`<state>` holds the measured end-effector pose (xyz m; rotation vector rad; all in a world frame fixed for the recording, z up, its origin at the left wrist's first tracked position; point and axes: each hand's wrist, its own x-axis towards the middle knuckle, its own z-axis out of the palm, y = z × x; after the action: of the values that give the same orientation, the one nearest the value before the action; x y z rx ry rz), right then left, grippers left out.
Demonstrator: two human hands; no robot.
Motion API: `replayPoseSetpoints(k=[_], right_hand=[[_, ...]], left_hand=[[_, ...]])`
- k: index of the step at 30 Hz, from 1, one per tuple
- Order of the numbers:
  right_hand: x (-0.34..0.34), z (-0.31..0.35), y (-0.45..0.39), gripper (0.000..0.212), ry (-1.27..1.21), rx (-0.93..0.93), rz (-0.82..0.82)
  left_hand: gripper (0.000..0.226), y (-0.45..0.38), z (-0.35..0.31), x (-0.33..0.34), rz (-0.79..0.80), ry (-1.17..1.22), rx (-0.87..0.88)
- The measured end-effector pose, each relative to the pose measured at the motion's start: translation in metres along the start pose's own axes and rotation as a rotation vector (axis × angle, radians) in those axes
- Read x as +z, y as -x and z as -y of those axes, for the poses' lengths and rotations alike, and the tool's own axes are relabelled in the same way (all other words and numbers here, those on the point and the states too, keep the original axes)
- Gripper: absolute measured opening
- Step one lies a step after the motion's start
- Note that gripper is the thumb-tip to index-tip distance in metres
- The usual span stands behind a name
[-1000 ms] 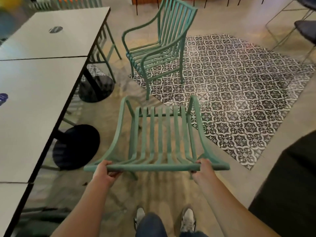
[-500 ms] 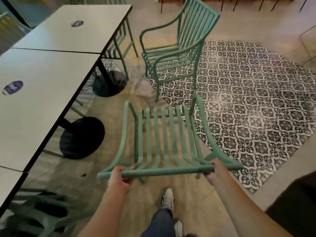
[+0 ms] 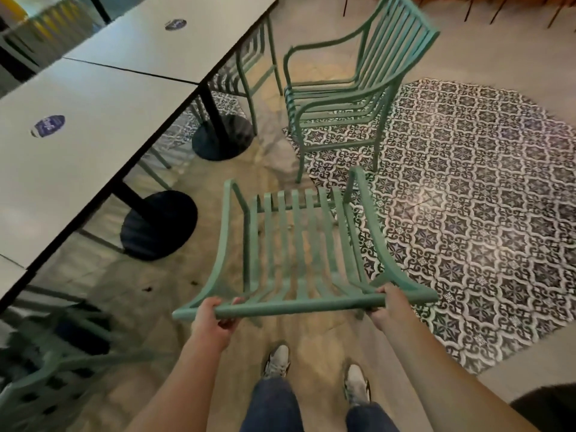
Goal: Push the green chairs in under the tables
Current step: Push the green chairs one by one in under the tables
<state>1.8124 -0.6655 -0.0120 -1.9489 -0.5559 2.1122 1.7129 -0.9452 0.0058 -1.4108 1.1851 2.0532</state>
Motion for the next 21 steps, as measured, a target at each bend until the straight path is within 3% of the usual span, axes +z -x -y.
replayPoseSetpoints(k=[4,8,13,21], right_hand=[[-0.005,0.036,0.002,0.033,0.060,0.018,0.036],[-0.006,0.057,-0.006,0.012,0.136,0.043,0.075],[0.005,0.077,-0.011,0.016,0.171,0.104,0.106],[0.034,0.112,-0.030,0.011,0.293,0.105,0.151]], left_hand=[[0.015,0.004,0.029,0.012,-0.047,0.059,-0.015],[0.043,0.006,0.049,0.016,-0.089,0.110,-0.049],[0.043,0.003,0.060,0.027,-0.128,0.161,-0.012],[0.005,0.006,0.077,0.053,-0.134,0.241,-0.004]])
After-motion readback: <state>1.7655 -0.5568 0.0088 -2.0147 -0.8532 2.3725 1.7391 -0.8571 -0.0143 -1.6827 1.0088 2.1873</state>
